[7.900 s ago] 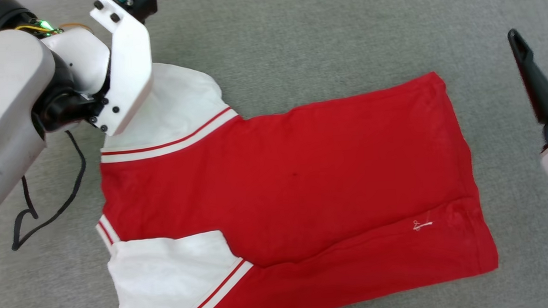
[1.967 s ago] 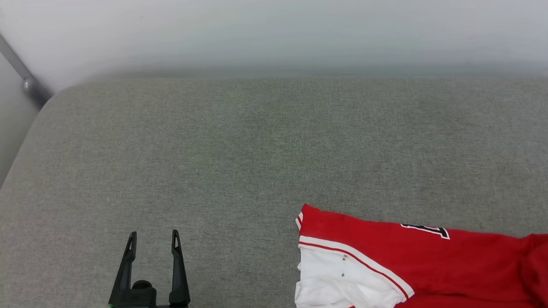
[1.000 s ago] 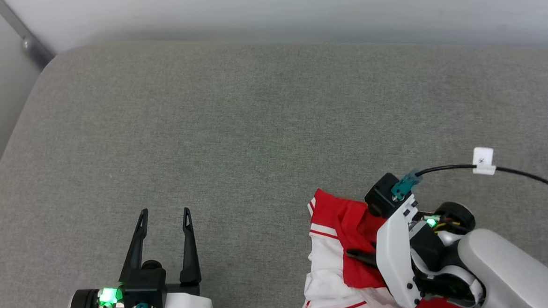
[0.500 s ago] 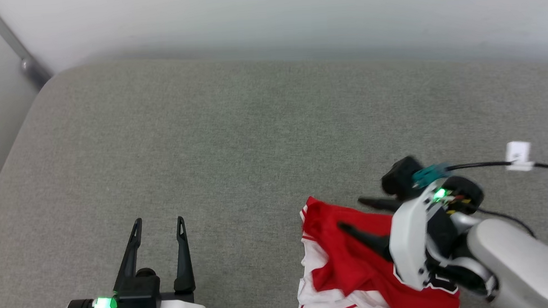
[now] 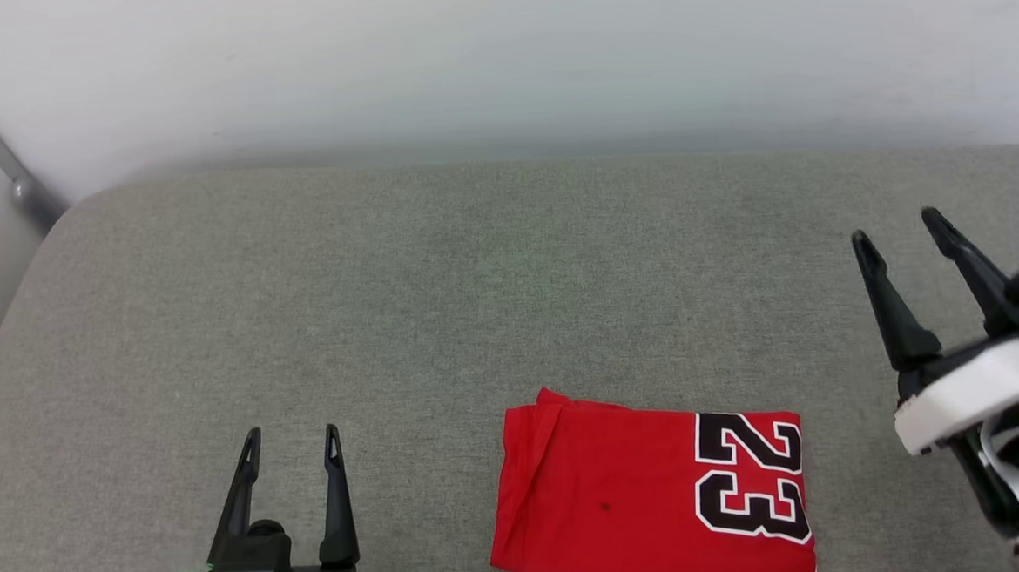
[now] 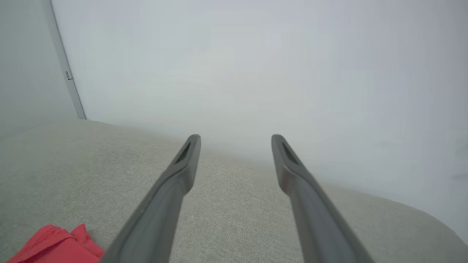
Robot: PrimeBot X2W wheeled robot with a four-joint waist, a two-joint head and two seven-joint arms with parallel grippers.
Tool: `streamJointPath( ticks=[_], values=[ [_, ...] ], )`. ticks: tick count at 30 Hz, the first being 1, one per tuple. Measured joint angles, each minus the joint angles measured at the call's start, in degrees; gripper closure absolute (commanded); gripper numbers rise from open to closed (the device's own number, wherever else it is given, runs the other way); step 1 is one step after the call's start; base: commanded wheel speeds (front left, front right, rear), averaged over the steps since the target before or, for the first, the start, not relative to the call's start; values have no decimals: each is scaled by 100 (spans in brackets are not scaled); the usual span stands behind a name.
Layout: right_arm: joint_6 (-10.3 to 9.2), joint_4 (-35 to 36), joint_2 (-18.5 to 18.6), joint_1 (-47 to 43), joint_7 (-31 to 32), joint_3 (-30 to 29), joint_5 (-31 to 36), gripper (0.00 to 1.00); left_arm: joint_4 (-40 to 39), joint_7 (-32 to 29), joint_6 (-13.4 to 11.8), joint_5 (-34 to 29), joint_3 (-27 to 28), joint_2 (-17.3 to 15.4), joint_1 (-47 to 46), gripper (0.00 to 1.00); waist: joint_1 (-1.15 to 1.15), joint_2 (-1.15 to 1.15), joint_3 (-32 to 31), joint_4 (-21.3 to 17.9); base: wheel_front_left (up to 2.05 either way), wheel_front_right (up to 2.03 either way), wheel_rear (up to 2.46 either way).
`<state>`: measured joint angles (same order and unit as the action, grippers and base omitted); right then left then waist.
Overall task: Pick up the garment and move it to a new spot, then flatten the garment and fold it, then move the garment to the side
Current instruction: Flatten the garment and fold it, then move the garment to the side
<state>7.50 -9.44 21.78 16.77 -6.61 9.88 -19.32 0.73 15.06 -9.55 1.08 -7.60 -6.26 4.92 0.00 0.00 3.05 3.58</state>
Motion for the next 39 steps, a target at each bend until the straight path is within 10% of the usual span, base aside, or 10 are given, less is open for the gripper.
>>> streamJointPath(
  ticks=[17, 39],
  values=[
    [0, 762, -1532, -1875, -843, -1344, 864, 0, -37, 0, 194, 18, 19, 34, 315, 0, 0, 0, -298, -113, 0, 0, 0],
    [0, 1177, -1875, -2844, -847, -1482, 917, 0, -105, 0, 300, 27, 68, 151, 432, 0, 0, 0, -335, -96, 0, 0, 0]
  ],
)
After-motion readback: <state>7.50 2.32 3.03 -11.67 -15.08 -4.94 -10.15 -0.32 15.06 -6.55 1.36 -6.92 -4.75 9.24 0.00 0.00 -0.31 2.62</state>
